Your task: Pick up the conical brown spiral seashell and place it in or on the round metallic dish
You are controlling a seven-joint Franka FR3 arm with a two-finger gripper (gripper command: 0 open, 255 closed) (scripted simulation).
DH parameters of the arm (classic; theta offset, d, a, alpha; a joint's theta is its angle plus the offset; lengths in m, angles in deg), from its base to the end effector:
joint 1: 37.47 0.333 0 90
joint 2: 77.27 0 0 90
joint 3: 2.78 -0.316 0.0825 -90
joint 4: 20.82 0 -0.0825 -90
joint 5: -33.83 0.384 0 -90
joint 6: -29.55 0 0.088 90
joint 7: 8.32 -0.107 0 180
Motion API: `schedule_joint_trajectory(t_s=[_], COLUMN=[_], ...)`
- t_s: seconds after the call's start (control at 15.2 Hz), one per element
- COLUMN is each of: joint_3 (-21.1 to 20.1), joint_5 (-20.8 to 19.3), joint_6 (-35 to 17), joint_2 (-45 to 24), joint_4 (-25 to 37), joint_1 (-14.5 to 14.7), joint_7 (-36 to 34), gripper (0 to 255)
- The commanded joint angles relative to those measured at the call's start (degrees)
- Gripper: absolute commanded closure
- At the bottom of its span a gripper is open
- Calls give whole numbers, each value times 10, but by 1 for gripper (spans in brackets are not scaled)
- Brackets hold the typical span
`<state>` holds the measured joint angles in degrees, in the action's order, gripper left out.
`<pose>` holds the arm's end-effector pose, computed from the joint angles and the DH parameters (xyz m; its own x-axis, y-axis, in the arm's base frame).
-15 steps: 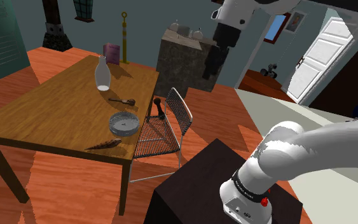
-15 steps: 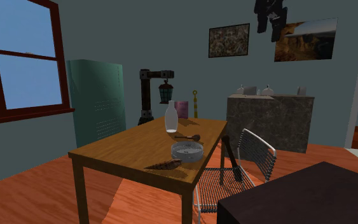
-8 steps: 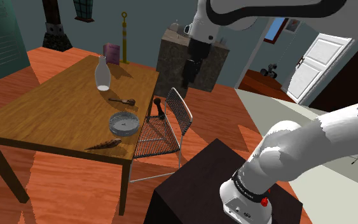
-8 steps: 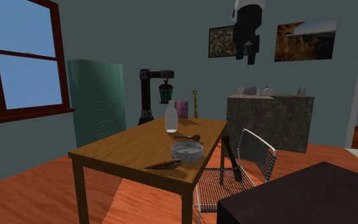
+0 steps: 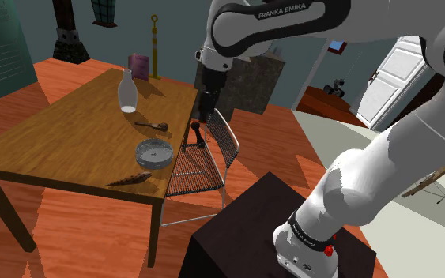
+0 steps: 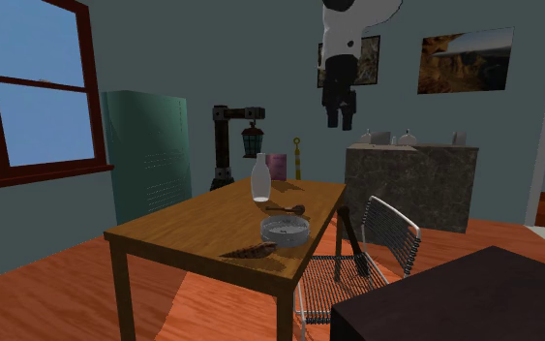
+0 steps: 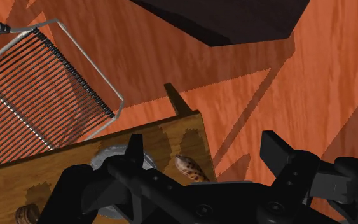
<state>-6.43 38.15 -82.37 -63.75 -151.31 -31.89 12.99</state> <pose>0.4574 0.0803 0.4444 0.8749 0.4802 -0.0639 0.4750 -0.8762 -0.0810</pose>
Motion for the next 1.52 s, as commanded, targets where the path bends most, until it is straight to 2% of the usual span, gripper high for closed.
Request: schedule_joint_trajectory(t_s=[0.0,0.73,1.45], joint_3=[-6,-33,-41], joint_5=[-5,-53,-116], joint_6=[-24,-103,-110], joint_2=[-44,-283,-527], joint_4=[14,148,354], joint_1=[6,36,87], joint_7=[9,40,67], gripper=[0,0,0])
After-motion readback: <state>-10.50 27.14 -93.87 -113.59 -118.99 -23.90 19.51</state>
